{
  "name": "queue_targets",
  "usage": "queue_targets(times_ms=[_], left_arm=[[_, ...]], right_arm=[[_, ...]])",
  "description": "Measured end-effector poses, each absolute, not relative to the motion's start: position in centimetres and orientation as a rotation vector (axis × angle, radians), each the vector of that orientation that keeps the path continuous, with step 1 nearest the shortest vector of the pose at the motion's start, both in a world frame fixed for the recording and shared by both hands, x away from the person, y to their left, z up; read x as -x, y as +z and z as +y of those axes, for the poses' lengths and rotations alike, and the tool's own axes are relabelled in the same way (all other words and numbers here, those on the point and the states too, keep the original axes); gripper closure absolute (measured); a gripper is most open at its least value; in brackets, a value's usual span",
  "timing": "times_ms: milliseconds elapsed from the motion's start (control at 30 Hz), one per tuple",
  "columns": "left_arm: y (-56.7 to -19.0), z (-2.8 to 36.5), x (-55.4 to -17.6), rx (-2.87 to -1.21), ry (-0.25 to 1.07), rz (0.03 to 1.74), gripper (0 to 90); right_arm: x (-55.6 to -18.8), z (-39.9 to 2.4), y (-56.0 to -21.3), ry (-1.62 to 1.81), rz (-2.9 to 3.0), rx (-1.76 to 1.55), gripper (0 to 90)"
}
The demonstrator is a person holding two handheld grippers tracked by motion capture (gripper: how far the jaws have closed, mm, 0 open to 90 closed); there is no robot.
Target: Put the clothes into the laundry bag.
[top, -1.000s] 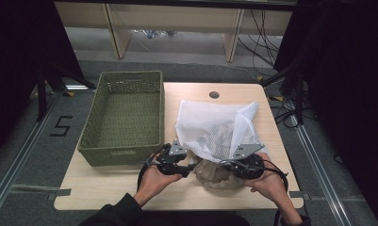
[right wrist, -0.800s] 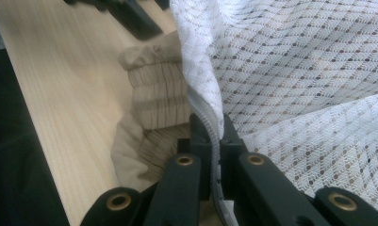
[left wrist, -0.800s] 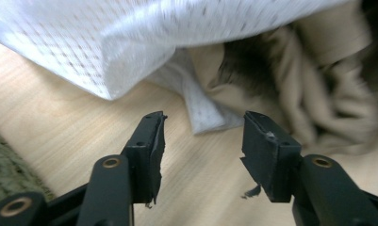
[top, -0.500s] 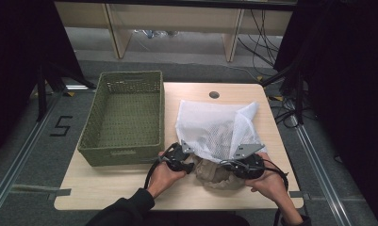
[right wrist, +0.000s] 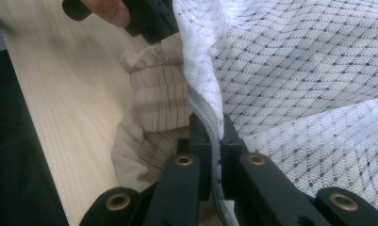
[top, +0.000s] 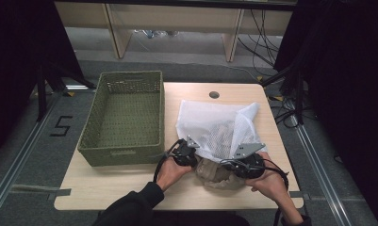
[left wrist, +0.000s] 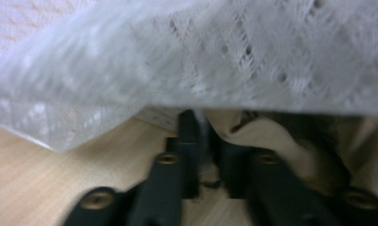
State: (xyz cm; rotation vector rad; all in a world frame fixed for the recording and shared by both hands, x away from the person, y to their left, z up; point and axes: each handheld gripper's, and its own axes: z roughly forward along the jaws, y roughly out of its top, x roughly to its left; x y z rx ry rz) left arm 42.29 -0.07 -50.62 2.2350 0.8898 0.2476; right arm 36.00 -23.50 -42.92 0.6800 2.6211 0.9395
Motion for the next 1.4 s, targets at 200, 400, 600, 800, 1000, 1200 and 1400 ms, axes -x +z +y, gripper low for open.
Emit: queue_targets(times_ms=[200, 400, 600, 800, 1000, 1200, 1400], left_arm=[[-50.1, 2.1, -41.4, -2.190, 0.245, 0.910, 87.9], [-49.4, 3.0, -40.5, -2.193, 0.253, 0.901, 87.8], [-50.4, 2.3, -40.7, -2.211, 0.240, 0.928, 72.7], [-50.7, 1.5, -41.5, -2.199, 0.240, 0.959, 62.3], [-50.7, 1.7, -41.1, -2.200, 0.178, 0.935, 86.7], [-50.5, 2.0, -40.2, -2.183, 0.139, 0.904, 87.3], [-50.5, 2.2, -39.1, -2.188, 0.116, 0.877, 87.6]], right_arm=[[-36.0, -23.4, -43.1, 0.906, 2.630, -0.673, 89.5], [-36.0, -23.3, -43.3, 0.869, 2.643, -0.700, 89.6], [-35.9, -23.1, -43.5, 0.860, 2.647, -0.685, 89.6], [-35.9, -23.1, -43.3, 0.872, 2.661, -0.676, 89.5], [-35.7, -22.9, -43.3, 0.893, 2.712, -0.639, 89.6], [-36.0, -21.4, -44.7, 0.884, 2.768, -0.644, 89.6], [-37.9, -19.2, -46.8, 0.830, 2.783, -0.677, 89.9]])
